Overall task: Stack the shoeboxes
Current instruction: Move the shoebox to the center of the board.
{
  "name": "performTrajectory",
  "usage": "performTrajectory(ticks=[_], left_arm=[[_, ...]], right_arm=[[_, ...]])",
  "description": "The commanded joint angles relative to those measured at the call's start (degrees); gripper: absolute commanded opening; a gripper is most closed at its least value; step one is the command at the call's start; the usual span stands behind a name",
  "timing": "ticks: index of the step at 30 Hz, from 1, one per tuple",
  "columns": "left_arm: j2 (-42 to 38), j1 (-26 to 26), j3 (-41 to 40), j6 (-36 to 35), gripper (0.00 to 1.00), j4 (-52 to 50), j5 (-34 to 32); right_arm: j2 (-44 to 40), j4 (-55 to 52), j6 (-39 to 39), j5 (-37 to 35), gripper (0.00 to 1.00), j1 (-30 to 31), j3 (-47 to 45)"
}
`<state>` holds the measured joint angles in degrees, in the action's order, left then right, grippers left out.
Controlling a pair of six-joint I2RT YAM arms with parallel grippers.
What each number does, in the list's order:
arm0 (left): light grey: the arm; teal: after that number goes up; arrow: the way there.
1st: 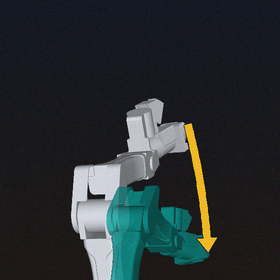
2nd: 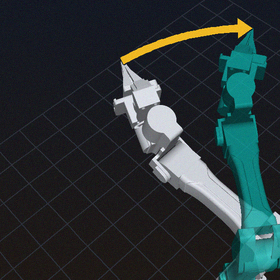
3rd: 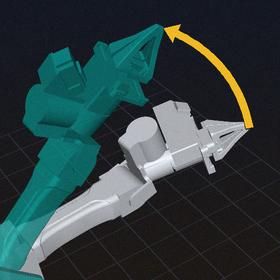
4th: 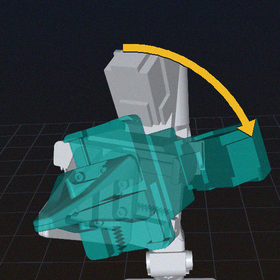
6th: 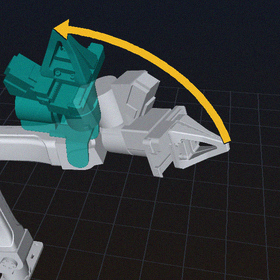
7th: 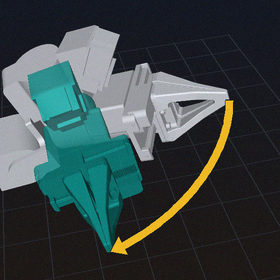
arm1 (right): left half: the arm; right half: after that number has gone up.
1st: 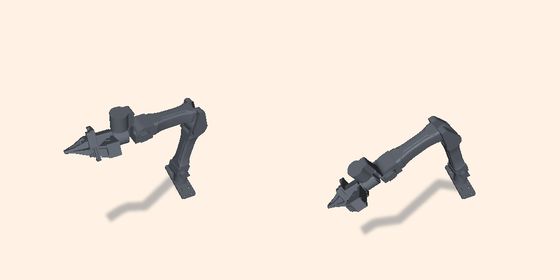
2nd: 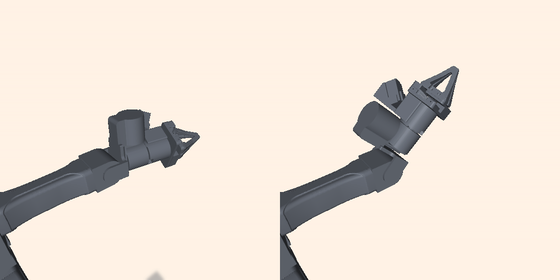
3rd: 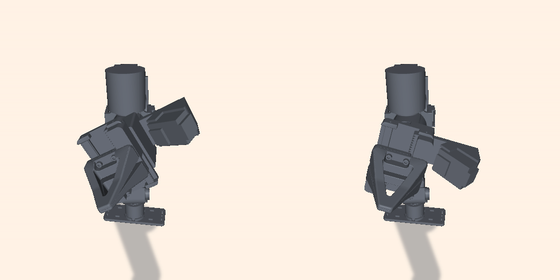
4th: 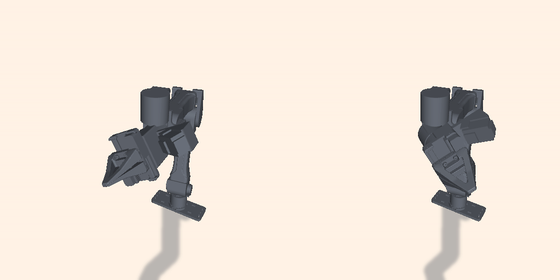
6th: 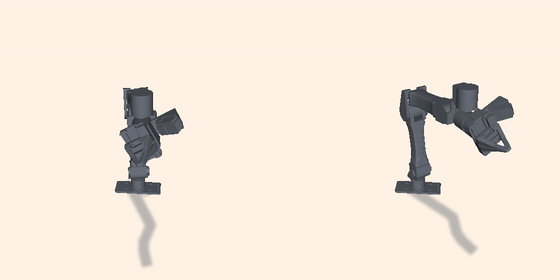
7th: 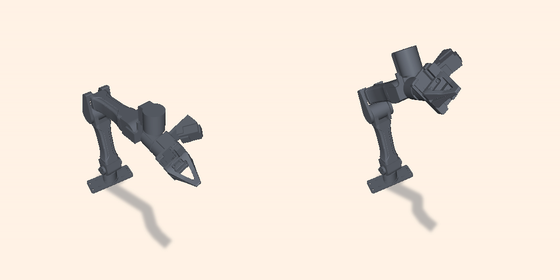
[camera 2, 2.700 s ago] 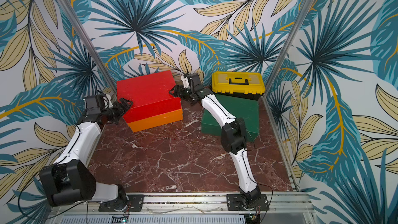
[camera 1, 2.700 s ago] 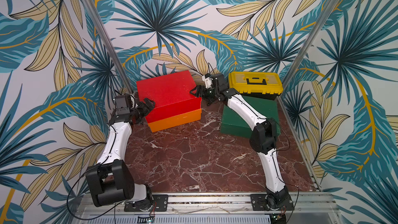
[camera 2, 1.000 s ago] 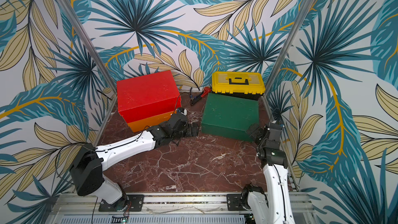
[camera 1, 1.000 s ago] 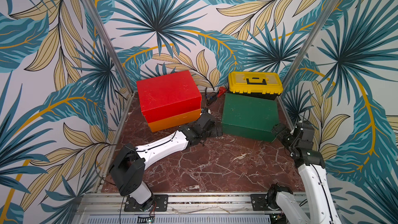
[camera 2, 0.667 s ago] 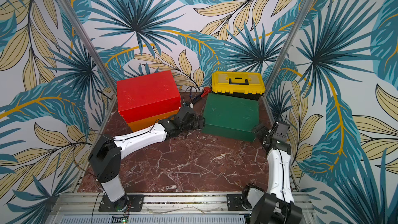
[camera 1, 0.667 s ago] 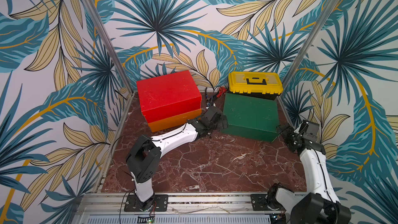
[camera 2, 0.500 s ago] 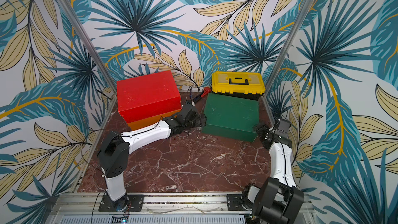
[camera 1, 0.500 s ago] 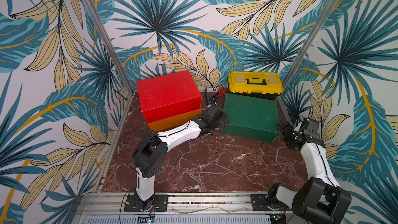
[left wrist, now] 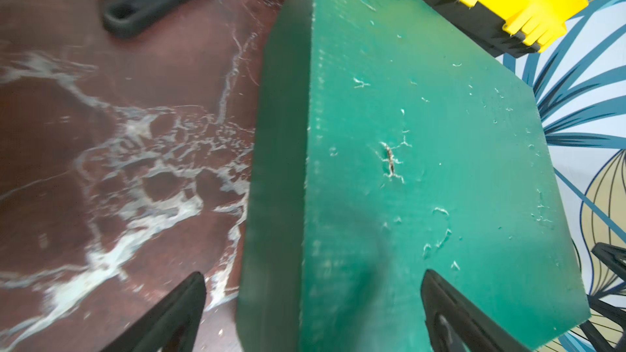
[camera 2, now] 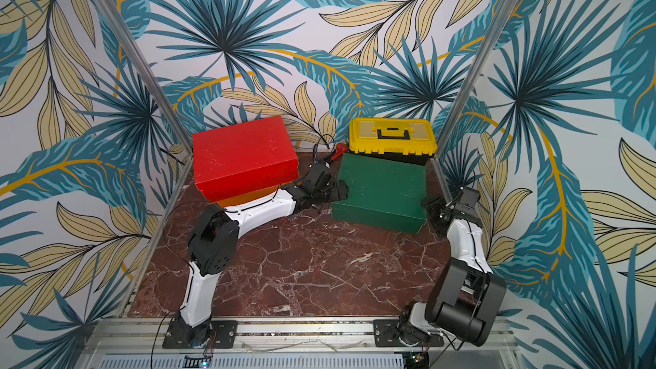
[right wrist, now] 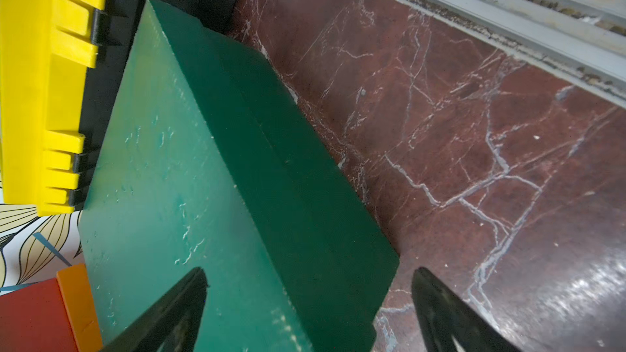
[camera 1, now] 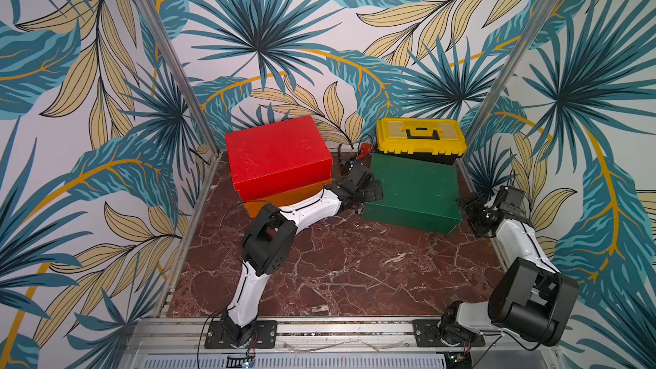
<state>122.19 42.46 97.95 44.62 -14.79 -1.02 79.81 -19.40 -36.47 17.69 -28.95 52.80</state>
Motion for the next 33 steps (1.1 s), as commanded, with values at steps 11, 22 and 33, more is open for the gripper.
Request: performTrajectory(ticks=[11, 22, 33], left_arm=[[1.52, 2.91, 3.43, 0.79, 1.00, 0.13, 6.70], [-3.87, 8.76, -2.26, 1.51, 1.00, 0.29, 3.98], [-19.56, 17.68, -24.75, 8.32, 1.00, 2.98, -9.08]], right_arm=[[-0.35, 0.22, -3.08, 7.19, 0.79, 0.47, -3.74], [-17.60, -3.35, -4.70, 9.11, 0.78, 1.94, -13.74], [-37.45, -8.01, -7.50, 10.31, 0.80, 12.57, -24.89]])
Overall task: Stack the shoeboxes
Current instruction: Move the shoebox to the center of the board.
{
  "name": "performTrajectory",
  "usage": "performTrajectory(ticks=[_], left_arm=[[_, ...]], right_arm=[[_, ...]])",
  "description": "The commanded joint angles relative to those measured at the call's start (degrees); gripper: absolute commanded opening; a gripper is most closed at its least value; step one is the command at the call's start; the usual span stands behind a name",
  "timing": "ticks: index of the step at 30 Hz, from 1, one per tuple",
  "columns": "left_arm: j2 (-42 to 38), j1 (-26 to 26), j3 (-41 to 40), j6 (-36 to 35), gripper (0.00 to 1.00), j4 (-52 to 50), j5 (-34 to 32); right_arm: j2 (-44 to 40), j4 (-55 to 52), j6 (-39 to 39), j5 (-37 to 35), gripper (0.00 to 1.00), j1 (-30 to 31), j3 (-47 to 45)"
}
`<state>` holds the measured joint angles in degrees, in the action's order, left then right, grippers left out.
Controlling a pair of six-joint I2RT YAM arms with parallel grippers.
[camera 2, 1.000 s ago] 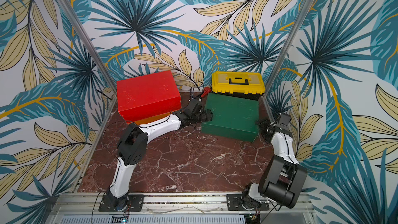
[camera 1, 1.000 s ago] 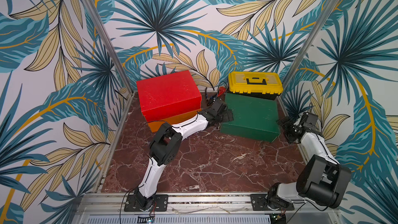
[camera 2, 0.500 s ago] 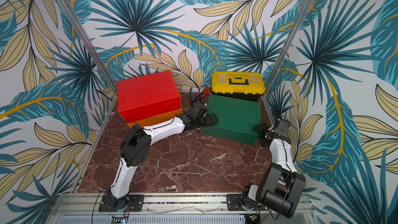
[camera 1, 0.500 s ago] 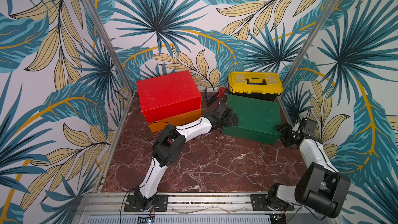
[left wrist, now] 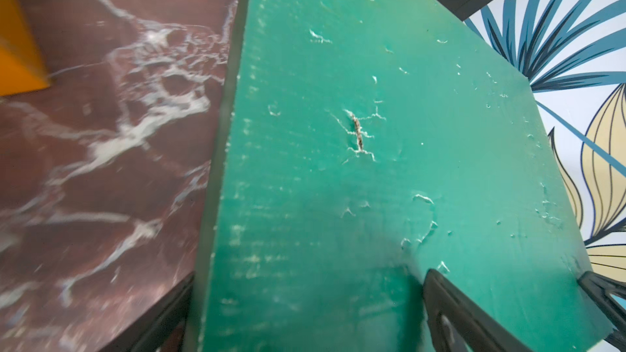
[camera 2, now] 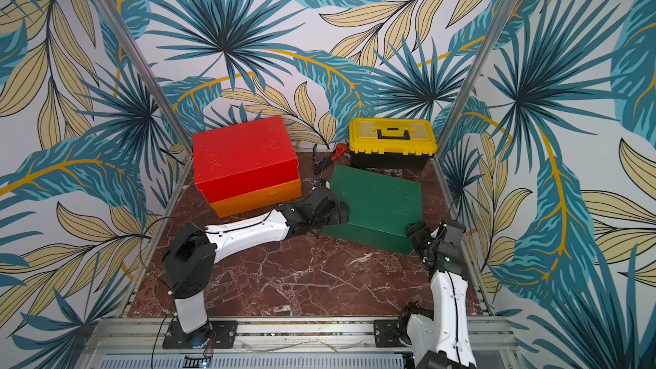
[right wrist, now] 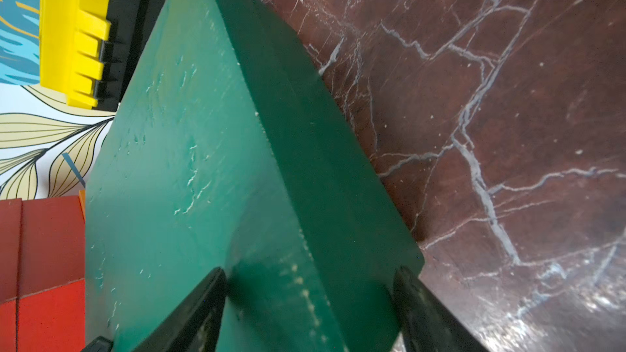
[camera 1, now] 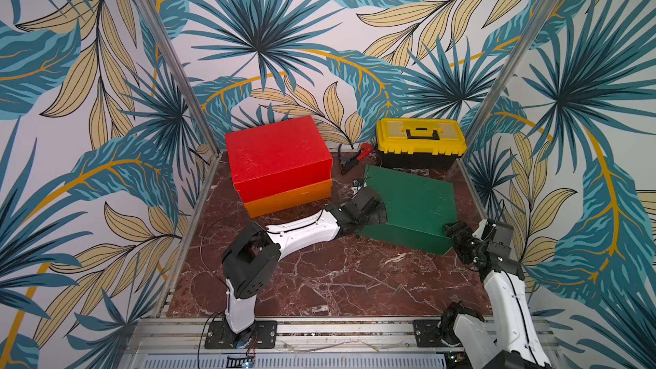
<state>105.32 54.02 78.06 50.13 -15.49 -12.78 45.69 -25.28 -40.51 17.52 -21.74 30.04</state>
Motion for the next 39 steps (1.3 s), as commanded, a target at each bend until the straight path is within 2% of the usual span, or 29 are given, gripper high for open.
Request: performTrajectory(ticks=[1, 5, 10, 15, 17, 22, 25, 28, 30, 33, 37, 39], left_arm=[[-3.95, 6.92, -6.84, 3.55, 1.00, 3.84, 1.58], [-8.31, 10.20, -13.41, 7.44, 1.00, 4.29, -1.31], [-13.48, 15.17, -21.37, 13.88, 1.00, 4.24, -9.06], [-15.96, 15.72, -27.48, 19.09, 1.00, 4.06, -9.65], [-17.95, 16.73, -30.75, 22.43, 1.00, 3.33, -12.06], [-23.51, 17.52, -34.88, 27.33, 1.00, -2.45, -15.98], [-26.34, 17.70, -36.36, 29.44, 1.00, -7.06, -19.05], [-28.47, 17.70, -37.54, 31.03, 1.00, -10.02, -21.11], [-30.18, 17.70, -37.71, 30.98, 1.00, -11.89, -21.74], [-33.97, 17.70, -39.03, 30.94, 1.00, -13.80, -23.23], [-41.42, 17.66, -42.73, 29.82, 1.00, -13.91, -26.84], [-45.80, 17.61, -44.11, 27.65, 1.00, -13.96, -27.97]], right_arm=[[-4.19, -1.58, -3.60, 9.91, 0.81, 7.66, -2.80], [-2.75, -0.95, -4.19, 6.74, 0.80, 17.81, -3.47], [0.87, 1.74, -4.85, 4.20, 0.80, 26.50, -3.30], [1.71, 4.14, -6.74, 0.54, 0.78, 35.07, -4.06], [1.17, 3.59, -6.87, -1.62, 0.78, 37.71, -4.07], [0.54, 4.03, -7.00, -2.34, 0.79, 40.48, -4.07], [2.89, 2.69, -4.05, -3.62, 0.82, 42.45, -1.59], [6.24, -0.73, -0.81, -4.96, 0.80, 42.65, 1.51], [5.73, -3.46, 0.82, -8.58, 0.80, 42.61, 2.91], [1.28, -9.61, 1.73, -18.01, 0.87, 42.65, 5.49], [-3.68, -6.46, 3.27, -24.78, 0.93, 42.48, 5.51], [-3.46, -4.25, 4.47, -25.27, 0.95, 42.47, 6.35]])
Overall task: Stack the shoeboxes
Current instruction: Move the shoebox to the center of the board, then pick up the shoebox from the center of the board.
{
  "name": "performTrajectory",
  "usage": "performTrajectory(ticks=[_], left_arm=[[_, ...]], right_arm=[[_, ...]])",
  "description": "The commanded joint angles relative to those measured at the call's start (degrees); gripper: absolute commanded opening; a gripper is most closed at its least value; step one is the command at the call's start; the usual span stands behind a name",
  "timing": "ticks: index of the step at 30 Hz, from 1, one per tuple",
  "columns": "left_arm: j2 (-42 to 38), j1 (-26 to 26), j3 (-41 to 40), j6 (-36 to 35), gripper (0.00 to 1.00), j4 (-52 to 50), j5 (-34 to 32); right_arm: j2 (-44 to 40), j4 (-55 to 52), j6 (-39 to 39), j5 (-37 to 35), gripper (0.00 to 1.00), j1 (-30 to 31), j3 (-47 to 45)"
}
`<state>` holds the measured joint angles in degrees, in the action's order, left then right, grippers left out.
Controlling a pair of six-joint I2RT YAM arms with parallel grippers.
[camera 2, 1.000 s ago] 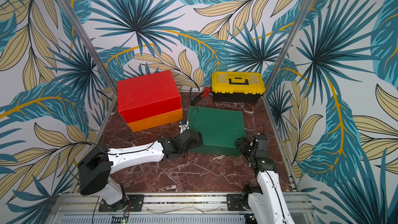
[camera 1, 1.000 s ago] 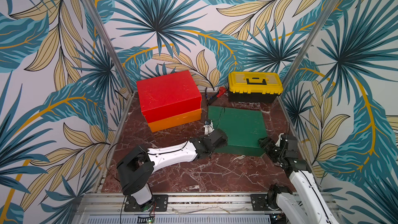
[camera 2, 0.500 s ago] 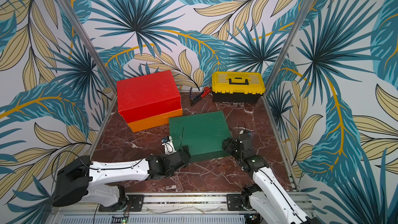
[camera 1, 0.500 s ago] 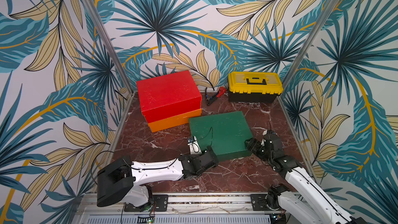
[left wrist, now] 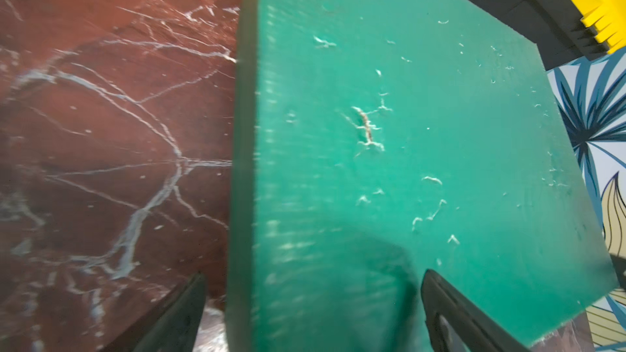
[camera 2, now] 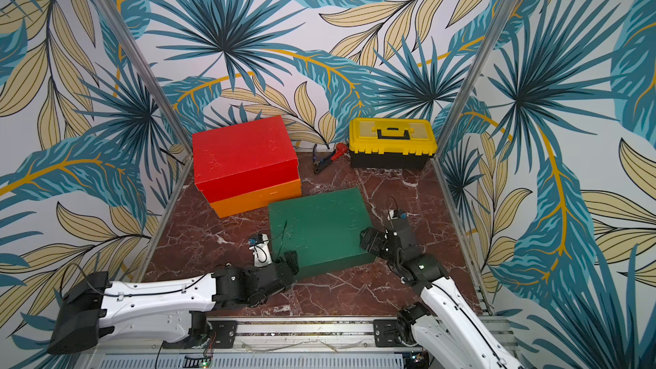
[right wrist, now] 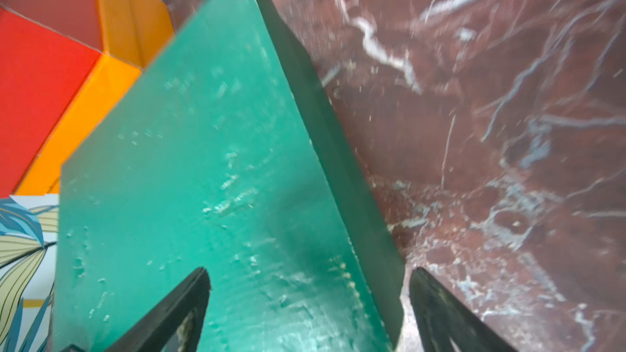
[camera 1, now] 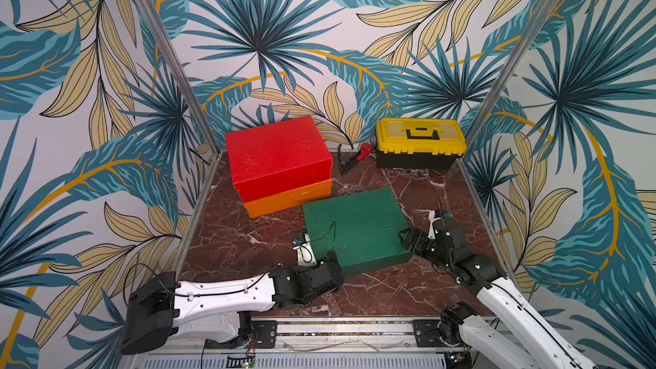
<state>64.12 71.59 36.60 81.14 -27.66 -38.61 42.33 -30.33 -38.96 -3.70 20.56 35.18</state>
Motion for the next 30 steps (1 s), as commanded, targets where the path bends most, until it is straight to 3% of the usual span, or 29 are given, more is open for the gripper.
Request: performTrajectory(ticks=[1, 6, 9, 13, 17, 25, 30], left_arm=[[-7.02, -0.04, -3.21, -4.82, 1.00, -1.69, -2.63], [-16.69, -3.21, -6.17, -14.55, 1.00, 1.67, -1.79], [-19.13, -12.26, -10.53, -20.56, 1.00, 11.29, 9.88], [-13.63, -24.12, -11.84, -22.44, 1.00, 20.04, 25.76], [-5.44, -25.48, -7.11, -24.09, 1.00, 20.03, 26.86], [3.38, -28.16, -4.67, -23.57, 1.00, 24.03, 30.38], [6.45, -30.50, -5.94, -23.58, 1.00, 29.36, 35.75]], right_arm=[[0.67, 1.69, 3.39, -4.29, 0.96, 0.09, 2.14], [6.94, 4.11, 6.05, -3.63, 0.99, -0.67, 7.16], [9.79, 7.06, 7.34, 0.26, 0.99, -3.33, 7.39], [12.44, 12.47, 8.51, 12.45, 0.99, -11.22, 6.08], [17.93, 20.48, 7.90, 25.12, 0.99, -18.31, 4.85], [31.92, 28.45, 6.66, 38.26, 0.96, -19.59, 6.86], [35.23, 29.93, 5.53, 39.47, 0.96, -19.59, 6.84]])
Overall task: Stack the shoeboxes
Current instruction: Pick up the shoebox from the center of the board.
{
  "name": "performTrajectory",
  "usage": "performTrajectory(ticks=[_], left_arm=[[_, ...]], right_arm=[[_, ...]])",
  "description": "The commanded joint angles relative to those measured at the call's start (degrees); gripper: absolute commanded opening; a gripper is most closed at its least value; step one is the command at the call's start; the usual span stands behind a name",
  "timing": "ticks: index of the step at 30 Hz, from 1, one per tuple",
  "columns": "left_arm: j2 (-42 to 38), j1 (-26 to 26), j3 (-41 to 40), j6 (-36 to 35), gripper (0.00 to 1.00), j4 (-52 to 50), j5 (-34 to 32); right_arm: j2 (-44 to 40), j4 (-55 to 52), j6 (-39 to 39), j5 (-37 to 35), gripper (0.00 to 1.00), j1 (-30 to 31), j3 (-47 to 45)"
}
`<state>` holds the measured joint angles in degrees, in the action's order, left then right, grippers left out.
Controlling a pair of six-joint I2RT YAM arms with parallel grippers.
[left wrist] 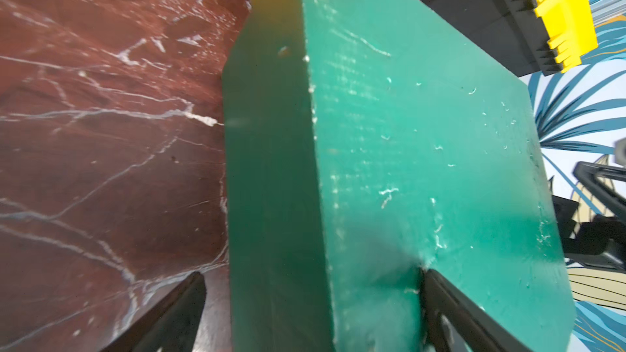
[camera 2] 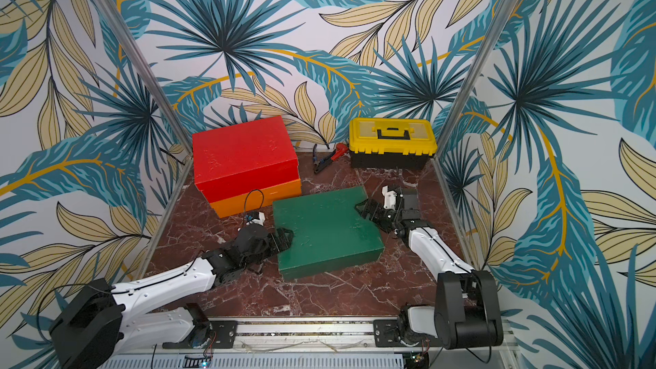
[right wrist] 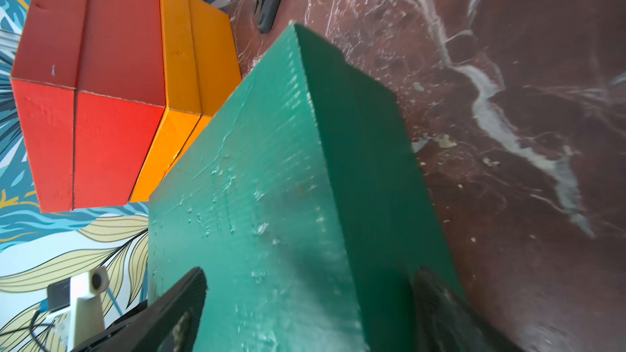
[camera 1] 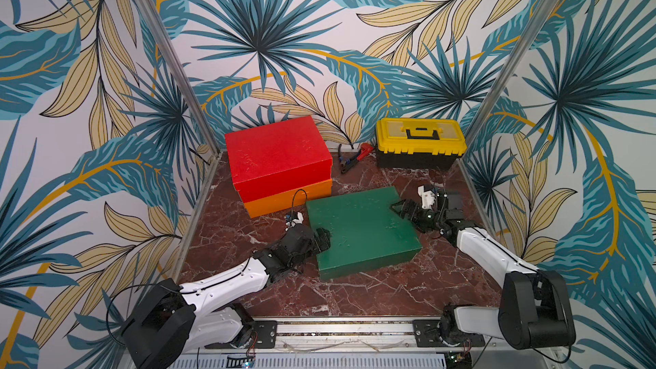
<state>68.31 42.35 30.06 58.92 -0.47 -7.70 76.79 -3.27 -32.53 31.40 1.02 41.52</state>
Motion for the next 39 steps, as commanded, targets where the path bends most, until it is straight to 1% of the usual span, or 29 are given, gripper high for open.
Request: performTrajectory(ticks=[1, 4, 7, 9, 10, 13, 15, 17, 19, 23, 25, 29, 34, 39], left_arm=[[2.87, -1.76, 0.20, -1.28, 0.99, 3.32, 6.59], [4.24, -2.72, 0.57, -1.34, 0.99, 3.73, 10.04], [5.35, -3.29, 1.13, -1.61, 0.99, 3.74, 11.27], [5.85, -3.98, 1.16, -1.39, 0.99, 3.85, 12.06], [6.02, -4.26, 1.09, -1.35, 0.99, 4.10, 12.60], [6.37, -4.99, 0.79, -1.26, 0.99, 4.34, 13.46], [6.72, -5.16, 0.85, -1.26, 0.99, 4.43, 13.68], [7.11, -5.09, 0.87, -1.05, 0.99, 4.47, 13.55], [7.98, -5.09, 1.34, -1.23, 0.98, 4.73, 13.68], [11.37, -5.08, 3.21, -2.01, 0.91, 5.60, 15.51], [13.01, -5.22, 3.74, -1.84, 0.90, 6.84, 16.53], [16.26, -5.26, 4.90, -1.36, 0.90, 8.31, 17.72], [19.09, -5.61, 5.77, -0.93, 0.90, 9.99, 19.04], [21.87, -5.64, 6.58, -0.17, 0.90, 12.57, 20.81]], right_arm=[[1.05, 2.67, -1.17, 4.14, 0.96, -0.05, 0.42], [1.34, 2.47, -3.02, 2.32, 0.96, -0.62, -1.14], [1.69, 4.87, -5.65, 2.80, 0.97, -2.42, -3.81], [1.96, 4.60, -6.56, 2.89, 0.97, -3.83, -4.79], [1.63, 3.83, -6.53, 1.93, 0.97, -4.21, -5.10], [-1.06, -1.93, -5.81, -6.30, 0.99, -4.27, -5.79], [-2.99, -3.10, -5.26, -8.77, 0.99, -4.34, -6.63], [-3.28, -2.62, -5.34, -7.92, 0.99, -4.28, -7.05], [-2.07, -1.23, -5.73, -5.56, 0.99, -4.27, -7.15], [1.46, 3.87, -7.64, 0.12, 0.99, -4.27, -8.01], [2.53, 5.25, -8.45, 1.73, 0.98, -4.27, -8.24], [2.24, 6.02, -9.38, 2.48, 0.97, -4.27, -9.34], [-0.44, 4.06, -9.67, 1.29, 0.97, -4.01, -9.86], [-2.33, 3.68, -10.79, 0.97, 0.97, -2.50, -10.50]])
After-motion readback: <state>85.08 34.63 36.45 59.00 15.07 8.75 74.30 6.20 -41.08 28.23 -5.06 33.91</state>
